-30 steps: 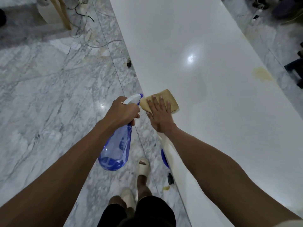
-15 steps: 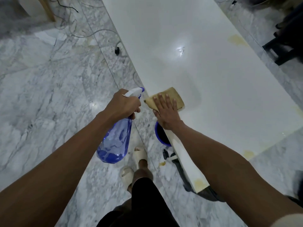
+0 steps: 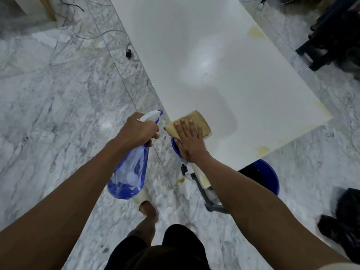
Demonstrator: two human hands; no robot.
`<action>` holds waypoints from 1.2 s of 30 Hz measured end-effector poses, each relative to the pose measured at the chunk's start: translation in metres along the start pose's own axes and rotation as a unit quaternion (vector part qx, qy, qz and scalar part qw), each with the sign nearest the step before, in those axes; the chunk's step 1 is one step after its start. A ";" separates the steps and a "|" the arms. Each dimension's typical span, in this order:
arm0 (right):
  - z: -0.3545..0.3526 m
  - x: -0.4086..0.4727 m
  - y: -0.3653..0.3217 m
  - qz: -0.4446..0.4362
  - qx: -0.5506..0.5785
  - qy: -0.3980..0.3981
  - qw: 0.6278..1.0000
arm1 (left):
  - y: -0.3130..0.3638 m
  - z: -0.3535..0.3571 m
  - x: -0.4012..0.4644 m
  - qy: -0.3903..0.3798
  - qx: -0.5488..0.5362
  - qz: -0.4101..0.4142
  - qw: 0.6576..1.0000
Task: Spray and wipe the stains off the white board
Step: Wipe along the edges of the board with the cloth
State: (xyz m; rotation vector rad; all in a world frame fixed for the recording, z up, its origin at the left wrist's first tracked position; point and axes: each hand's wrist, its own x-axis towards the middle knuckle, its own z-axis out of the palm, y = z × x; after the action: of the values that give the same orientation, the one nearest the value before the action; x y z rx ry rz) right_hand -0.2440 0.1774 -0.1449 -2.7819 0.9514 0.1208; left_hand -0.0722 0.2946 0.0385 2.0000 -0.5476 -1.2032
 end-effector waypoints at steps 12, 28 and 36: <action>0.016 -0.135 0.020 -0.014 0.001 -0.004 1.000 | -0.042 0.097 -0.093 0.038 -0.031 0.021 0.999; 0.023 -0.224 0.044 -0.067 0.033 -0.040 0.996 | -0.030 0.146 -0.158 0.088 -0.041 0.045 0.994; -0.057 -0.225 0.063 -0.041 0.375 -0.082 0.923 | 0.006 0.138 -0.174 0.065 -0.033 0.046 0.996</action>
State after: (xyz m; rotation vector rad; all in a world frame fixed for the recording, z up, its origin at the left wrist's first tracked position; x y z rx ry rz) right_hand -0.4595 0.2514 -0.0676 -2.0577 0.6506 -0.0240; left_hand -0.2765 0.3566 0.1018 1.9602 -0.5230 -1.0141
